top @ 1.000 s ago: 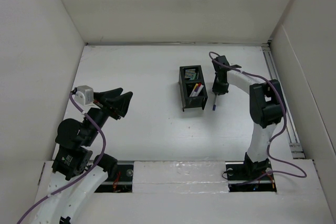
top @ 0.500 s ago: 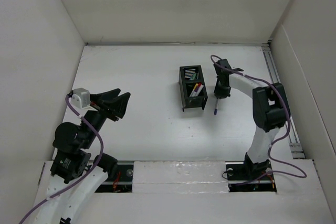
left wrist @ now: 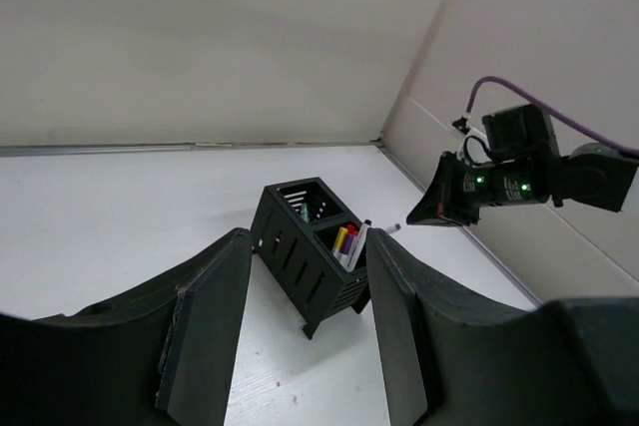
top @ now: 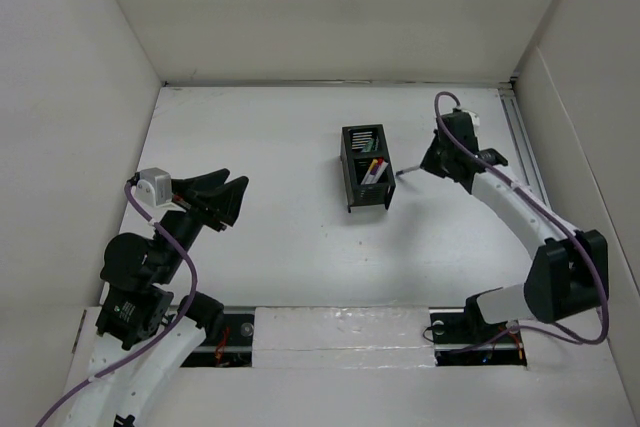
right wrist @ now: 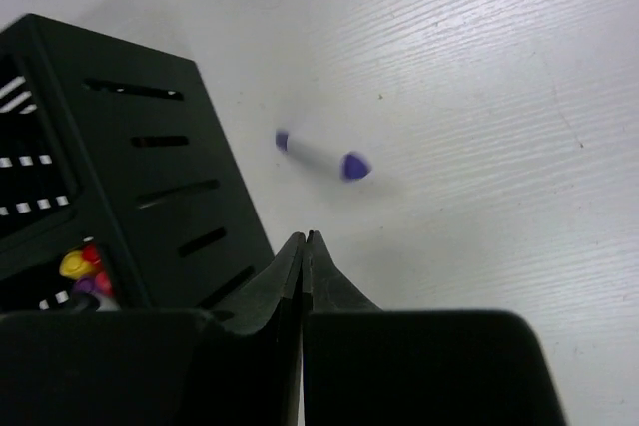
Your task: Organize the desk
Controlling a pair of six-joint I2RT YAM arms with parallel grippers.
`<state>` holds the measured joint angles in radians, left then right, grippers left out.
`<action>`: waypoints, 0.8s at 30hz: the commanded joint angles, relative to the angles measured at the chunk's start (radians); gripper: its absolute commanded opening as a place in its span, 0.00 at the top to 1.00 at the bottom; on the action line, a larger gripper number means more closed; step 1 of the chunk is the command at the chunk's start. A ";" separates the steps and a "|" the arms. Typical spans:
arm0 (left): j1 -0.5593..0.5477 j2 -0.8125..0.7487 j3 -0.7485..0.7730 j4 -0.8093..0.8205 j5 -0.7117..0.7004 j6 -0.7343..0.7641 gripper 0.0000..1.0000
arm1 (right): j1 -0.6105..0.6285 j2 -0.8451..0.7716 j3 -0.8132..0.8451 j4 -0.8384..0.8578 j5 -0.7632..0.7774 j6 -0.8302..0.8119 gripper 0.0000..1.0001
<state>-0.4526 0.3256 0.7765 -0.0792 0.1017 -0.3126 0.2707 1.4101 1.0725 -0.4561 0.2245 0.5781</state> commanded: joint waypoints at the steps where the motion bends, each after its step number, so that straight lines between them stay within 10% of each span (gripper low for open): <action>1: -0.005 0.009 0.000 0.039 0.010 -0.002 0.54 | 0.010 -0.092 0.013 0.018 -0.007 0.008 1.00; 13: -0.005 0.015 0.000 0.042 0.015 -0.002 0.54 | 0.029 -0.102 0.044 -0.006 0.013 0.008 0.98; 24: -0.005 0.021 -0.003 0.042 0.016 -0.002 0.54 | -0.070 0.321 0.271 0.001 -0.107 -0.124 0.49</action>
<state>-0.4526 0.3336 0.7765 -0.0792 0.1040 -0.3126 0.1864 1.6875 1.2072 -0.4732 0.1234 0.5144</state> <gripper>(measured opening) 0.459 0.499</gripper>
